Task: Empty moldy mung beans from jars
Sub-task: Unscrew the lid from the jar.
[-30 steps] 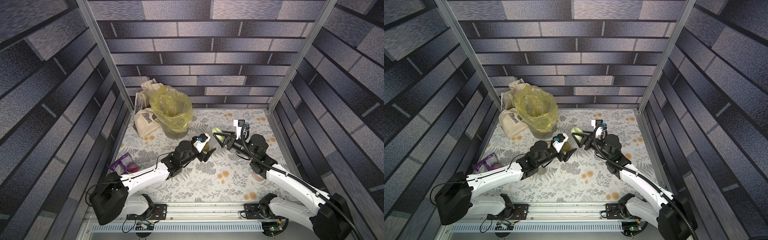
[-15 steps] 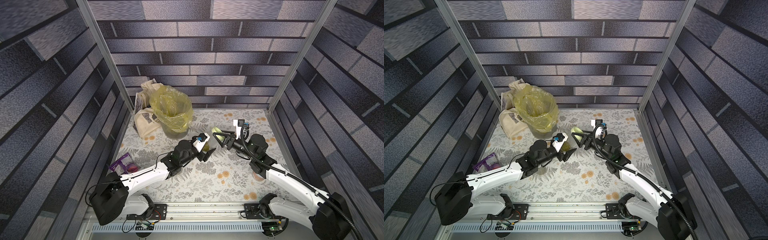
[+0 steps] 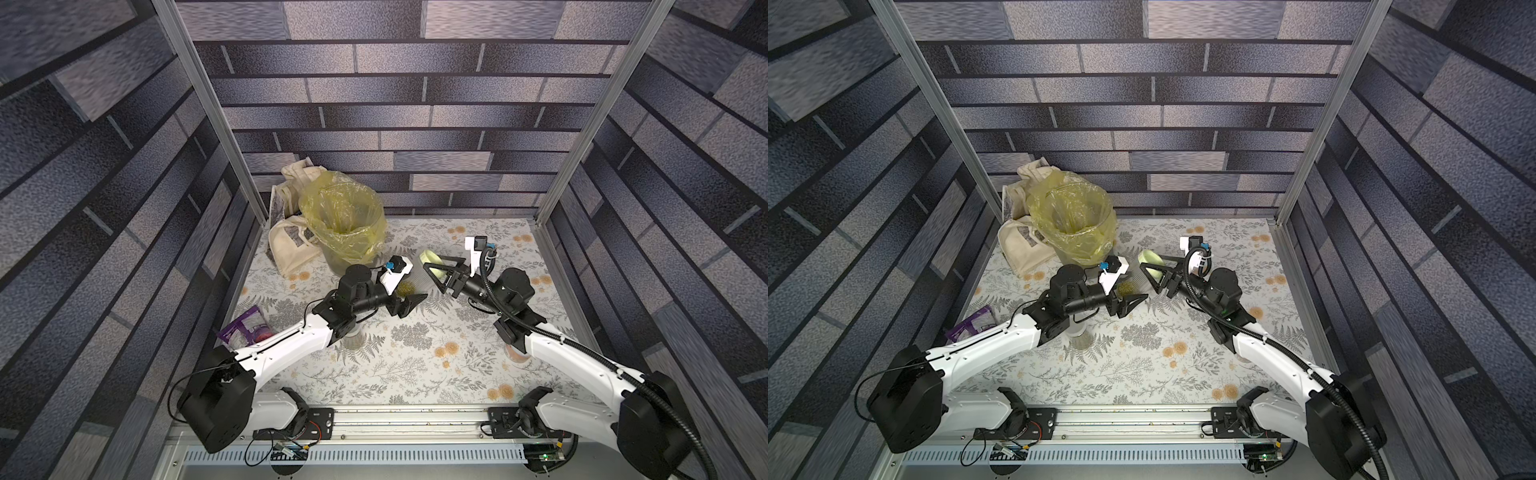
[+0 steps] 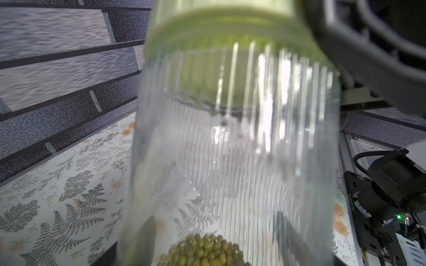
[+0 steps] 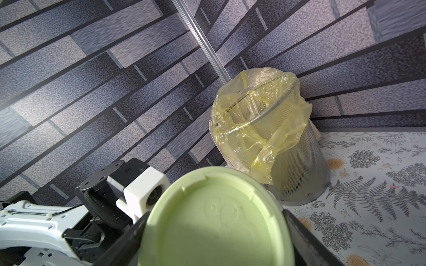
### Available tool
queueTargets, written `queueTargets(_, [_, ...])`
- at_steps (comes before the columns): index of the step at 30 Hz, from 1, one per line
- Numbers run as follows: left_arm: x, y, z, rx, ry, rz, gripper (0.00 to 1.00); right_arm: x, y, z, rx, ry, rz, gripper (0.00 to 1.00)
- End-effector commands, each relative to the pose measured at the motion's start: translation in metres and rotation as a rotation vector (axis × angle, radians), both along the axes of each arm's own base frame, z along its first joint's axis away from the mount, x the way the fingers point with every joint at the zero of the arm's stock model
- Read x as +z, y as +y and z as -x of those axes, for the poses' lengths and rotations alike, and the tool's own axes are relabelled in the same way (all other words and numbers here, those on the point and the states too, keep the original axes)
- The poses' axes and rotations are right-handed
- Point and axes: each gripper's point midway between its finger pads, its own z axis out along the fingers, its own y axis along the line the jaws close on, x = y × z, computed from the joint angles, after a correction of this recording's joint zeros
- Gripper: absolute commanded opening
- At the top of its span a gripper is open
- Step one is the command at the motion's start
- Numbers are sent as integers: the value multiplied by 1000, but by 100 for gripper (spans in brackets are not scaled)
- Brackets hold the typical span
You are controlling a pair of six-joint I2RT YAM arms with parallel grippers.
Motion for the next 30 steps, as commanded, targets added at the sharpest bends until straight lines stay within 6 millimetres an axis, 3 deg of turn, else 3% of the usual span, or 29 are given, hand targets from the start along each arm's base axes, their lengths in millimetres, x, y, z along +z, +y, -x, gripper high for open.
queueTargets(1, [41, -7, 21, -140, -85, 49, 62, 16, 9, 18, 97, -95, -21, 72])
queueTargets(9, [39, -10, 33, -247, -41, 30, 63, 12, 12, 24, 140, -129, -8, 72])
queueTargets(18, [37, -6, 32, -234, -48, 24, 60, 15, 15, 27, 167, -160, 2, 71])
queueTargets(30, [33, 3, 35, -244, -35, 13, 58, 26, 8, 18, 187, -173, -7, 70])
